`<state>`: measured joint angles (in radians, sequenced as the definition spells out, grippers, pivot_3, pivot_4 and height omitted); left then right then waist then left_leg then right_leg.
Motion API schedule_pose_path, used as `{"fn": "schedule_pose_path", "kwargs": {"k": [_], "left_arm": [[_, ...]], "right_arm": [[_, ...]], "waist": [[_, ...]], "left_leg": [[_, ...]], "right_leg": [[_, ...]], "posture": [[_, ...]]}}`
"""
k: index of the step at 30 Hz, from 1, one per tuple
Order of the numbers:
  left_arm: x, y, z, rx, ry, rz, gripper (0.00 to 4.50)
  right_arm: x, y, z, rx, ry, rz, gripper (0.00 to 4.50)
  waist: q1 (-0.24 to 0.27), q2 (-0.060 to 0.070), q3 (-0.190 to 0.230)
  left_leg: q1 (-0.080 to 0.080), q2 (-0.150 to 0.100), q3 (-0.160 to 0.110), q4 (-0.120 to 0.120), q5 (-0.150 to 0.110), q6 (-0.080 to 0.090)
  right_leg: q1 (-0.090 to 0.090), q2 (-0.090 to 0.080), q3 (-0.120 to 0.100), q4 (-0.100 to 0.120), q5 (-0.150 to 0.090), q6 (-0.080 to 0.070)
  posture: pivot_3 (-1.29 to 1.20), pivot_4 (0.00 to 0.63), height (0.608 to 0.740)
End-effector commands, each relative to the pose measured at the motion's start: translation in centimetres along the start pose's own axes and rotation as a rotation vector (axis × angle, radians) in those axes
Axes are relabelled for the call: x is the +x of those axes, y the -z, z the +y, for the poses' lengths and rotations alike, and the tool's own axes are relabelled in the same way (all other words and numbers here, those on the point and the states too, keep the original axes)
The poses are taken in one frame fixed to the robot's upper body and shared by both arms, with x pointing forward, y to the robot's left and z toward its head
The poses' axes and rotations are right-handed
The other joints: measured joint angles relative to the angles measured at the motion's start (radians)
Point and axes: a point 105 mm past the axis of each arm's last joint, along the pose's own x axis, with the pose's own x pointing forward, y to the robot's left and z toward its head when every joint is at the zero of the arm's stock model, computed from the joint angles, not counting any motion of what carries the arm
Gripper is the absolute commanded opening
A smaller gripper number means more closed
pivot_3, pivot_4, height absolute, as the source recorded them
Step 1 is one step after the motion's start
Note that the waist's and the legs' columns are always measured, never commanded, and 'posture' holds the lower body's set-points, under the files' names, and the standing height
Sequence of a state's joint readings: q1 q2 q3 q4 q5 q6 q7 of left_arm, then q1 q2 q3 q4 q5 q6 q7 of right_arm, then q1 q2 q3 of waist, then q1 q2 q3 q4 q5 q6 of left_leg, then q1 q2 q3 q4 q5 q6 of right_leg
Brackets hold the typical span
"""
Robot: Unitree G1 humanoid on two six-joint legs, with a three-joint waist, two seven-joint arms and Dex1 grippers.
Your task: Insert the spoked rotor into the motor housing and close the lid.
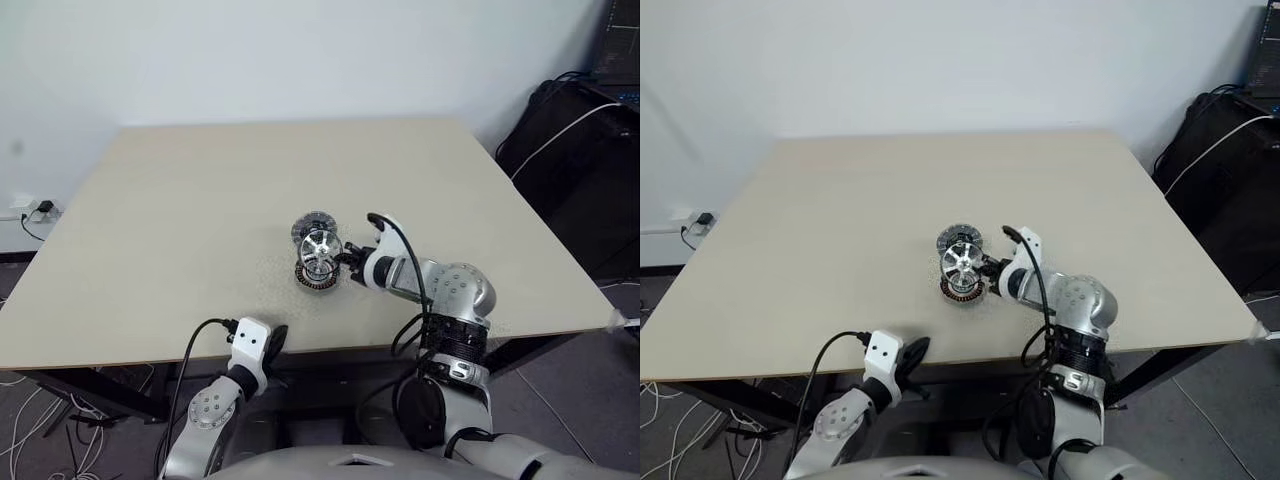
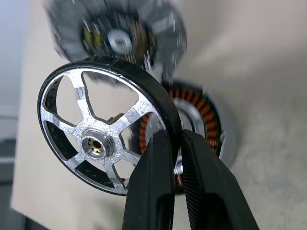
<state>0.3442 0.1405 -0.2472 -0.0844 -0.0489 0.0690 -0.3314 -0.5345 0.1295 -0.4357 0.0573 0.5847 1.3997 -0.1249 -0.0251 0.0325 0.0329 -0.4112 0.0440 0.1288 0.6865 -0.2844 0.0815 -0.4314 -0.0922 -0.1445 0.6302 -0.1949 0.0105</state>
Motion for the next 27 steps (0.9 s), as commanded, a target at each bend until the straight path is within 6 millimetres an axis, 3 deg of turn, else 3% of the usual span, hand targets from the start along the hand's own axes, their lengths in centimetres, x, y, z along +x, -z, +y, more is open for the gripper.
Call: {"fn": "schedule_pose_path", "kwargs": {"k": [1,15,27], "left_arm": [[0.0,-1.0,-0.3,0.015,0.002,-0.044,0.00],[-0.2,-1.4,-0.4,0.008,-0.004,-0.048,0.00],[-0.2,-1.8,-0.5,0.004,-0.005,-0.051,0.00]], "right_arm": [[0.4,-0.3,0.9,-0.037,-0.015,0.002,0.01],[0.8,0.7,0.0,-0.057,0.019,0.060,0.01],[1.2,-0.2,-1.3,-0.066,0.055,0.053,0.01]], "waist": [[0.000,0.000,0.000],[-0.001,0.000,0.000],[-0.004,0.000,0.000]], "left_leg": [[0.000,0.000,0.000,0.000,0.000,0.000],[0.000,0.000,0.000,0.000,-0.001,-0.001],[0.004,0.000,0.000,0.000,-0.001,-0.001]], "right_leg": [[0.000,0.000,0.000,0.000,0.000,0.000],[-0.001,0.000,0.000,0.000,0.000,0.001],[0.002,0.000,0.000,0.000,0.000,0.001]], "posture": [[0.00,0.000,0.740],[0.00,0.000,0.740],[0.00,0.000,0.740]]}}
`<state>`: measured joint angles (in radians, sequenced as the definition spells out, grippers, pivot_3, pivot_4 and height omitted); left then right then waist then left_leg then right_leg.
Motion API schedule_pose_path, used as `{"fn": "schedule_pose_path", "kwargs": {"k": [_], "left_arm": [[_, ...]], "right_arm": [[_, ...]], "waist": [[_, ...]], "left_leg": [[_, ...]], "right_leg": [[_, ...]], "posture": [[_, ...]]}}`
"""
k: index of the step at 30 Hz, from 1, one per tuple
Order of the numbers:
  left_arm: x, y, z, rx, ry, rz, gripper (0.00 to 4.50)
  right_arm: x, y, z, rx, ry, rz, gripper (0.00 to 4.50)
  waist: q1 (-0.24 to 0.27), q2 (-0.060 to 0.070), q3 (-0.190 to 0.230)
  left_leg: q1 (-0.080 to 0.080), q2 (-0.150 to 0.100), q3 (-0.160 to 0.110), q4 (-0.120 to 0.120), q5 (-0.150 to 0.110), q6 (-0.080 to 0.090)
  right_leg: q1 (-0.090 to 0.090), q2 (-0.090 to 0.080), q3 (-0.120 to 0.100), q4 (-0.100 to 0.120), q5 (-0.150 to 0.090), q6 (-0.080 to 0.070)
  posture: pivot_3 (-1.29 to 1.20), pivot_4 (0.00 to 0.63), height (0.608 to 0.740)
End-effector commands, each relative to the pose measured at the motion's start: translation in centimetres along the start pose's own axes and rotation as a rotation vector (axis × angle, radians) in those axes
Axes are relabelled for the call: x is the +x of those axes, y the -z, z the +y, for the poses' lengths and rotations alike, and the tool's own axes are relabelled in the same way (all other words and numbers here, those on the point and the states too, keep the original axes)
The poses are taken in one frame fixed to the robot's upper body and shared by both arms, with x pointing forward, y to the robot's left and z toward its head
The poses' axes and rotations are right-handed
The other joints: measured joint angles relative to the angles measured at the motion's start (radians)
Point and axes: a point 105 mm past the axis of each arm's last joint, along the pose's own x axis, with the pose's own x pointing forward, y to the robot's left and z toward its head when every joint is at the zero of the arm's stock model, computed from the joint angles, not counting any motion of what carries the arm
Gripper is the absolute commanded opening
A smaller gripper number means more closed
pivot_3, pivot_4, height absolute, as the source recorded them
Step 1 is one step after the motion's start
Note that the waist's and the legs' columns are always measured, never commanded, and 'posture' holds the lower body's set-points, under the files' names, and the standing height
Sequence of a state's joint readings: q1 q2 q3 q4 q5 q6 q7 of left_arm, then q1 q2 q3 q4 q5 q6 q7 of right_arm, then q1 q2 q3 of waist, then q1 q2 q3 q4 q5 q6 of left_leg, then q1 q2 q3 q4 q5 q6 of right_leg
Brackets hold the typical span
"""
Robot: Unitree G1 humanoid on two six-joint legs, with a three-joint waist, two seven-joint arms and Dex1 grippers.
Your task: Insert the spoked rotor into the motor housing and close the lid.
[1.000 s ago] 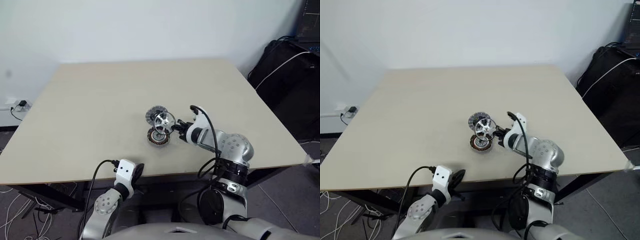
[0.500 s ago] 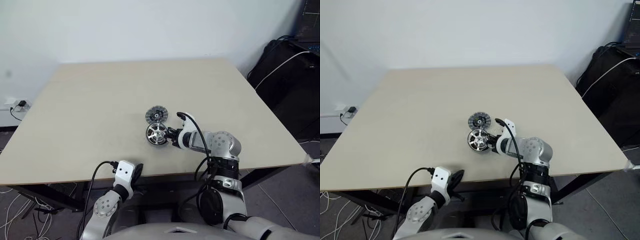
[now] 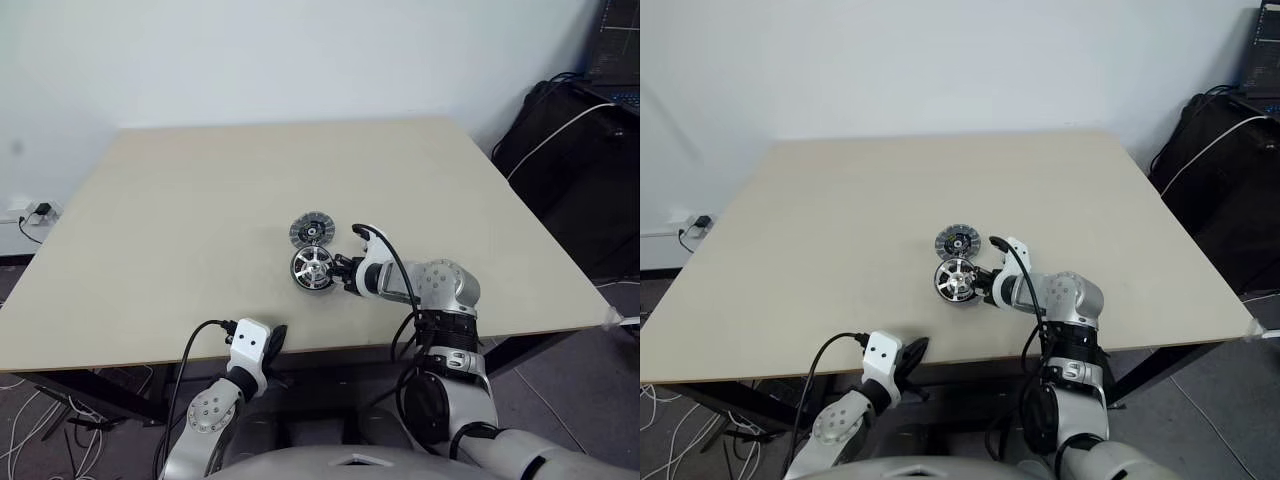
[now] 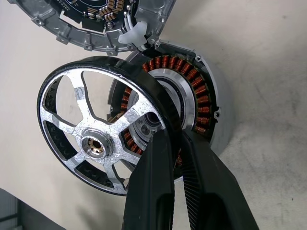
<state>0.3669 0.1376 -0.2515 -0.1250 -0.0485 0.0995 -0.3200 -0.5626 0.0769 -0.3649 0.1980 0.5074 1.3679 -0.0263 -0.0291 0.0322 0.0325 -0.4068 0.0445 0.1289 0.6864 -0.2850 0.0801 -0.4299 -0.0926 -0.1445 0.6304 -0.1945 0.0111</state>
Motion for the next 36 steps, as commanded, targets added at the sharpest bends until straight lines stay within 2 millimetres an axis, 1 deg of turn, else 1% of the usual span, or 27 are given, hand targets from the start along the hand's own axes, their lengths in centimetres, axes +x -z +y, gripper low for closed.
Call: {"fn": "schedule_pose_path", "kwargs": {"k": [1,3,8,14,18,21,25,33,35,36], "left_arm": [[0.1,-1.7,-0.3,0.014,0.005,-0.059,0.00],[0.1,-1.7,-0.3,0.013,0.005,-0.055,0.00],[0.1,-1.6,-0.4,0.009,0.010,-0.048,0.00],[0.1,-1.3,-0.4,0.005,0.016,-0.040,0.00],[0.2,-1.2,-0.4,0.003,0.018,-0.038,0.00],[0.2,-1.2,-0.4,0.003,0.016,-0.039,0.00],[0.3,-1.3,-0.3,0.002,0.012,-0.041,0.00],[0.2,-1.8,-0.4,0.002,0.005,-0.050,0.00],[0.2,-1.8,-0.4,0.001,0.003,-0.051,0.00],[0.2,-1.9,-0.4,0.001,0.003,-0.051,0.00]], "right_arm": [[-0.2,-1.0,-0.5,-0.020,0.035,-0.034,0.01],[-0.4,-1.2,-0.3,-0.018,0.015,-0.040,0.01],[-1.0,-1.7,1.0,-0.031,-0.064,-0.056,0.01],[-1.9,-2.6,2.4,-0.037,-0.146,-0.095,0.01],[-1.9,-2.8,2.1,-0.045,-0.125,-0.097,0.01],[-1.5,-2.4,1.4,-0.072,-0.075,-0.075,0.01],[-1.2,-2.3,1.0,-0.087,-0.047,-0.067,0.01],[-0.8,-2.4,0.5,-0.108,-0.020,-0.056,0.01],[-0.8,-2.4,0.5,-0.109,-0.019,-0.057,0.75],[-0.8,-2.4,0.5,-0.109,-0.024,-0.058,1.04]], "waist": [[0.000,0.000,0.000],[0.000,0.000,0.000],[0.001,0.000,0.000],[0.002,0.000,0.000],[0.002,0.000,0.000],[0.001,0.000,0.000],[0.001,0.000,0.000],[0.001,0.000,0.000],[0.001,0.000,0.000],[0.001,0.000,0.000]], "left_leg": [[0.000,0.000,0.000,0.000,0.000,0.000],[0.001,0.000,0.000,0.000,0.000,0.000],[0.000,0.000,0.000,0.000,0.000,0.000],[-0.005,0.000,0.000,0.000,0.001,0.002],[-0.005,0.000,0.000,0.000,0.001,0.003],[-0.005,0.000,0.000,0.000,0.001,0.002],[-0.005,0.000,0.000,0.000,0.001,0.002],[-0.005,0.000,0.001,0.000,0.001,0.002],[-0.005,0.000,0.001,0.000,0.001,0.002],[-0.005,0.000,0.001,0.000,0.001,0.002]], "right_leg": [[0.000,0.000,0.000,0.000,0.000,0.000],[0.001,-0.001,0.000,0.000,0.000,0.000],[0.000,-0.002,0.000,0.000,0.000,0.000],[-0.001,0.000,0.000,0.000,0.001,0.002],[-0.001,0.000,0.000,0.000,0.002,0.004],[-0.002,0.000,0.000,0.000,0.002,0.003],[-0.002,0.000,0.000,0.000,0.002,0.003],[-0.002,0.001,0.000,0.000,0.002,0.003],[-0.001,0.001,0.000,0.000,0.002,0.003],[-0.001,0.001,0.000,0.000,0.002,0.003]], "posture": [[0.00,0.000,0.740],[0.00,0.000,0.740],[0.00,0.000,0.740],[0.00,0.000,0.740],[0.00,0.000,0.740],[0.00,0.000,0.740],[0.00,0.000,0.740],[0.00,0.000,0.740],[0.00,0.000,0.740],[0.00,0.000,0.740]]}}
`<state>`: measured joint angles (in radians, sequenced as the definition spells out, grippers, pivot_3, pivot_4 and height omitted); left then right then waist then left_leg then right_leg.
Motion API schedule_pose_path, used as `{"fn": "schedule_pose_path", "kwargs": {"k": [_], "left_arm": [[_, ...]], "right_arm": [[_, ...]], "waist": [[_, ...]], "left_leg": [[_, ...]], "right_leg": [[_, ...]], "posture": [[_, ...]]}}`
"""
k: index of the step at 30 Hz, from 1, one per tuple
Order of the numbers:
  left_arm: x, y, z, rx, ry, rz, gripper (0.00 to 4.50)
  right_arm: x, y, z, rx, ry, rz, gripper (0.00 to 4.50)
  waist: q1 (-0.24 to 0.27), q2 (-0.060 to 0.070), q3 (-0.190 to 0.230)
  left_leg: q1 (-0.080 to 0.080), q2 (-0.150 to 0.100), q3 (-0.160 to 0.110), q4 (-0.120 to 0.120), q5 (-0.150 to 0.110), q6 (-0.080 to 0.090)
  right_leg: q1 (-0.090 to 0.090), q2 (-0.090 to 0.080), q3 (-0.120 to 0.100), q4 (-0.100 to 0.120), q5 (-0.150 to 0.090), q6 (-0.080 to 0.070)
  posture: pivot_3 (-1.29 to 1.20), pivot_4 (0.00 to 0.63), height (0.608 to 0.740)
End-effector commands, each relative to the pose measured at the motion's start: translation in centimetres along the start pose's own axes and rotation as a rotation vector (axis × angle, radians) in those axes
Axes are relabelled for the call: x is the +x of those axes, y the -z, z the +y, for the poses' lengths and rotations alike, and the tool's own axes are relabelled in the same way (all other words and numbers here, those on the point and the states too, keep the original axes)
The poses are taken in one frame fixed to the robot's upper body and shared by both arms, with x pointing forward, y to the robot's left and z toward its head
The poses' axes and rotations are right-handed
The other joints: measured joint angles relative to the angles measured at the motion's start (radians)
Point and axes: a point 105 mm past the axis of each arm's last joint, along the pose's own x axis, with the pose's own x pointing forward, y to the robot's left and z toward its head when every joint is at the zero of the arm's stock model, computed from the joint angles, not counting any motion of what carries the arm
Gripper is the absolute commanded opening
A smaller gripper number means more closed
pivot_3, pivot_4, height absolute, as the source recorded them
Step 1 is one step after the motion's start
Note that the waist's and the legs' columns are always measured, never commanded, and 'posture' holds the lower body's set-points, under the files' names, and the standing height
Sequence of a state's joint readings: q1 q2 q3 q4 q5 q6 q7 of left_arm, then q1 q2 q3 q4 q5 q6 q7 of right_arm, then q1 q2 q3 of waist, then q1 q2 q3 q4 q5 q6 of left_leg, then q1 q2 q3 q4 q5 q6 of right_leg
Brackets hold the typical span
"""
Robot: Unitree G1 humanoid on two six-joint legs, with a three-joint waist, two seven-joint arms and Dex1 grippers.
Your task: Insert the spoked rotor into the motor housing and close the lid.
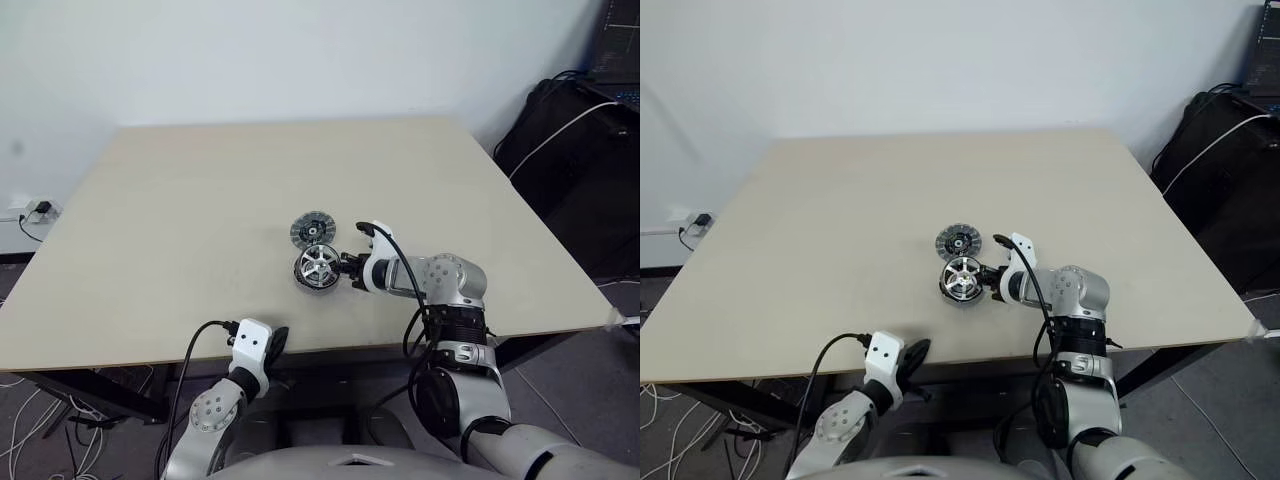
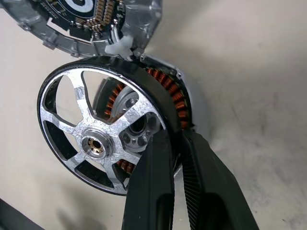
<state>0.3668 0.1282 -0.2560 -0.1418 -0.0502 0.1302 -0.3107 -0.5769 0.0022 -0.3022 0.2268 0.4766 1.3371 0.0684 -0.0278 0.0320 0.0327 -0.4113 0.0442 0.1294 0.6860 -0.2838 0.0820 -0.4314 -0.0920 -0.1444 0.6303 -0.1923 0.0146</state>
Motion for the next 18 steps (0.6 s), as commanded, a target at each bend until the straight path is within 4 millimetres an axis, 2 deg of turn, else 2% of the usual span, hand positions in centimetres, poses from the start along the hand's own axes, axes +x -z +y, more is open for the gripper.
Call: {"fn": "schedule_pose_path", "kwargs": {"k": [1,4,11,14,18], "left_arm": [[0.0,-1.8,-0.3,0.013,0.007,-0.059,0.00],[0.0,-1.9,-0.3,0.011,0.008,-0.059,0.00],[0.0,-1.9,-0.4,0.010,0.012,-0.057,0.00],[-0.1,-1.8,-0.4,0.010,0.014,-0.057,0.00],[0.0,-1.8,-0.5,0.014,0.020,-0.057,0.00]], "right_arm": [[-0.4,-1.5,1.1,-0.039,-0.025,-0.047,1.34],[-0.5,-1.7,1.2,-0.043,-0.027,-0.055,2.31],[-2.1,-3.4,1.5,-0.038,-0.054,-0.148,2.31],[-3.0,-4.4,1.3,-0.106,0.010,-0.223,2.31],[-3.4,-4.5,2.4,-0.268,0.020,-0.271,1.39]], "waist": [[0.000,0.000,0.000],[0.001,0.000,0.000],[0.002,0.000,0.000],[0.002,0.000,0.000],[0.001,0.000,0.000]], "left_leg": [[0.000,0.000,0.000,0.000,0.000,0.000],[0.001,0.000,0.000,0.000,0.000,-0.001],[0.000,0.000,0.000,0.000,0.000,-0.001],[0.000,0.000,0.000,0.000,0.000,0.000],[0.000,0.000,0.000,0.000,0.000,0.000]], "right_leg": [[0.000,0.000,0.000,0.000,0.000,0.000],[-0.001,0.000,0.000,-0.001,0.000,0.000],[0.000,0.000,0.000,-0.001,0.000,0.000],[0.000,0.000,0.000,-0.001,0.000,0.000],[0.000,0.000,0.000,-0.001,0.000,0.000]], "posture": [[0.00,0.000,0.740],[0.00,0.000,0.740],[0.00,0.000,0.740],[0.00,0.000,0.740],[0.00,0.000,0.740]]}}
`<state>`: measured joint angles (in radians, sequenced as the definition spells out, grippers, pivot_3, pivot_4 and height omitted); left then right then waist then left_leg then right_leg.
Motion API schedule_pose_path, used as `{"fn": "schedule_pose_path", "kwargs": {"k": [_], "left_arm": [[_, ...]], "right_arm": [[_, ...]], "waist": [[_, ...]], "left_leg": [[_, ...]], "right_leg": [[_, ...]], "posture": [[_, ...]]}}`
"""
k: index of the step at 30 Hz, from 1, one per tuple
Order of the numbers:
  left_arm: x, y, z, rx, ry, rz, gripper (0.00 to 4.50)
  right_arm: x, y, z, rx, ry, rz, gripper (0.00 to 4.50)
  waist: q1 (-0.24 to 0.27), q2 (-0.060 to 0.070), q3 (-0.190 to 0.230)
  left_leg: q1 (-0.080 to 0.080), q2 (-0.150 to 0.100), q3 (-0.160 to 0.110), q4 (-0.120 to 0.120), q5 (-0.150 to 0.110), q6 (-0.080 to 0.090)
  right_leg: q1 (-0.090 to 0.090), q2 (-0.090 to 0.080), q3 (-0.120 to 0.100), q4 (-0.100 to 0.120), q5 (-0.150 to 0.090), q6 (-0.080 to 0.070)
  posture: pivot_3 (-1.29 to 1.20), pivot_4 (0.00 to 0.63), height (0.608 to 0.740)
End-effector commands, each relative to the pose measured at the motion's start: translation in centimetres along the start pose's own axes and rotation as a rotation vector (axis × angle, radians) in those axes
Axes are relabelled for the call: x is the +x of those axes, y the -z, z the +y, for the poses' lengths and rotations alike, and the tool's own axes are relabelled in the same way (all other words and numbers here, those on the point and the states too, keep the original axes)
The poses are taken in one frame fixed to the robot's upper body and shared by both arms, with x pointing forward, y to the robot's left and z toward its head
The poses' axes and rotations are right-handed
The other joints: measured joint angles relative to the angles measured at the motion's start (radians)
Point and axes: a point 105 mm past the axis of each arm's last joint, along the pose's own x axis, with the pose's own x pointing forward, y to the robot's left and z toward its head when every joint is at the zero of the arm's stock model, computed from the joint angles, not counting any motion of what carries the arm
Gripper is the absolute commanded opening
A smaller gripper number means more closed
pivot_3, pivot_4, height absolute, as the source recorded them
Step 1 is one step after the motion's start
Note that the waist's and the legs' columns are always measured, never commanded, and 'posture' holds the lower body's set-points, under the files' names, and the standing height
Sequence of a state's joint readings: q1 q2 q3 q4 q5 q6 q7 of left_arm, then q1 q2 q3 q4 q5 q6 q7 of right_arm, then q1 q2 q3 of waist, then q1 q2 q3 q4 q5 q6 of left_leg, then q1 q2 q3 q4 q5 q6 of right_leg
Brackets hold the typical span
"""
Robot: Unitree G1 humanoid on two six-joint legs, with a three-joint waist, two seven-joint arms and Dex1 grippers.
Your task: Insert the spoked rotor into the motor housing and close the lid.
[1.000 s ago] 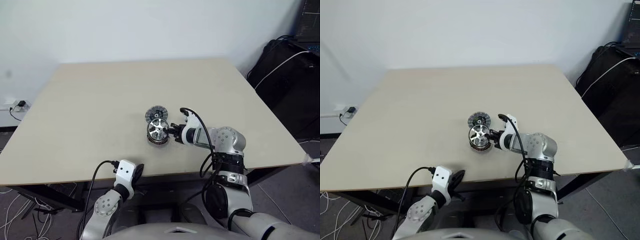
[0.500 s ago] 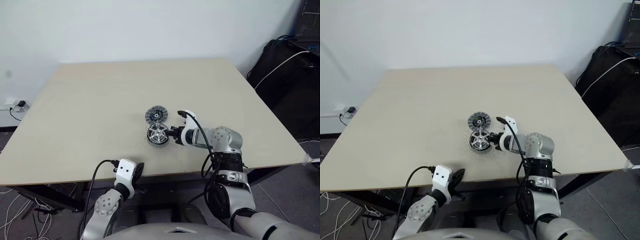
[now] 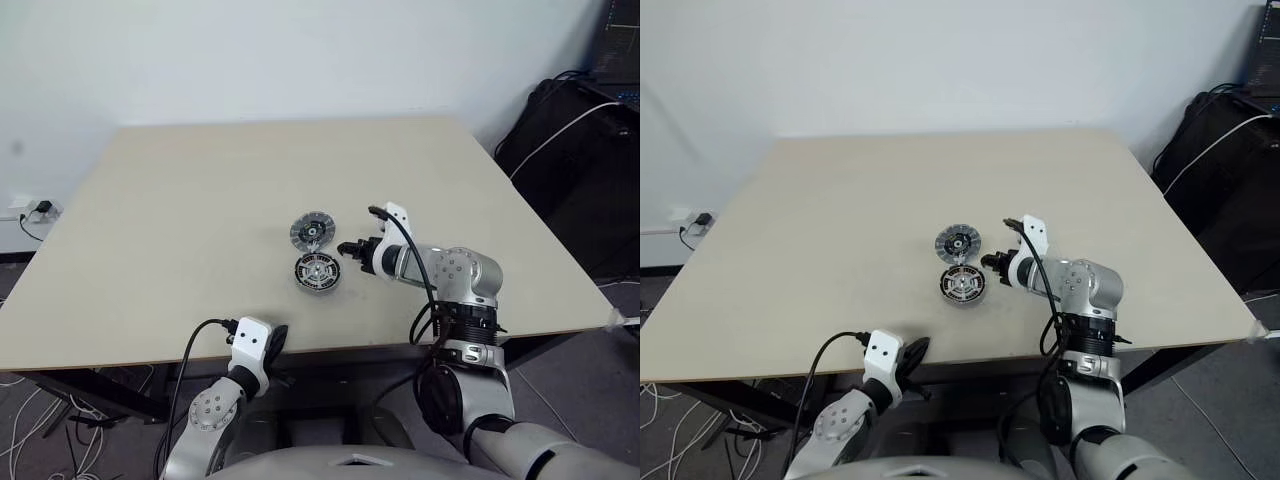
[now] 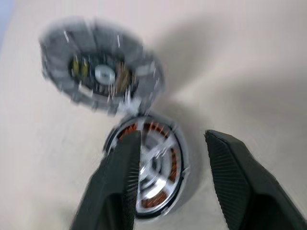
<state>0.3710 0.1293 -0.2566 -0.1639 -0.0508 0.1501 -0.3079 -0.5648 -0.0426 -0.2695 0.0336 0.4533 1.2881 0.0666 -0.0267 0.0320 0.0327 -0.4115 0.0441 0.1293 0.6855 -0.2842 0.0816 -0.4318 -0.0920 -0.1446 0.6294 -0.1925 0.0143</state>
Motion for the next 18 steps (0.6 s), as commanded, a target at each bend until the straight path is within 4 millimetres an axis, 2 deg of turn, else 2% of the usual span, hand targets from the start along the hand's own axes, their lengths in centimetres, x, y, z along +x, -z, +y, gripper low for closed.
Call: {"fn": "schedule_pose_path", "kwargs": {"k": [1,4,8,18], "left_arm": [[0.1,-1.6,-0.4,0.017,0.024,-0.059,0.00],[0.2,-1.6,-0.5,0.021,0.028,-0.061,0.00],[0.3,-1.7,-0.4,0.023,0.028,-0.062,0.00],[0.1,-1.3,-0.1,0.017,0.013,-0.057,0.00]], "right_arm": [[-0.4,-1.1,2.1,-0.176,-0.036,-0.083,1.03],[0.3,-0.6,2.9,-0.381,-0.016,-0.112,0.04],[1.7,1.4,4.2,-0.621,-0.038,-0.090,0.04],[3.6,3.0,5.0,-0.658,-0.097,-0.052,0.04]], "waist": [[-0.001,0.000,0.000],[-0.003,0.000,0.000],[-0.003,0.000,0.000],[0.003,-0.002,0.001]], "left_leg": [[0.000,0.000,0.000,0.000,0.000,0.000],[0.001,0.000,0.000,0.000,0.000,0.000],[0.001,0.000,0.000,0.000,0.000,0.000],[0.001,0.000,0.000,0.001,0.000,0.000]], "right_leg": [[0.000,0.000,0.000,0.000,0.000,-0.001],[0.000,0.000,0.000,0.000,-0.001,-0.002],[0.000,0.000,0.000,0.000,-0.002,-0.003],[0.000,0.000,0.000,0.000,-0.001,-0.002]], "posture": [[0.00,0.000,0.740],[0.00,0.000,0.740],[0.00,0.000,0.740],[0.00,0.000,0.740]]}}
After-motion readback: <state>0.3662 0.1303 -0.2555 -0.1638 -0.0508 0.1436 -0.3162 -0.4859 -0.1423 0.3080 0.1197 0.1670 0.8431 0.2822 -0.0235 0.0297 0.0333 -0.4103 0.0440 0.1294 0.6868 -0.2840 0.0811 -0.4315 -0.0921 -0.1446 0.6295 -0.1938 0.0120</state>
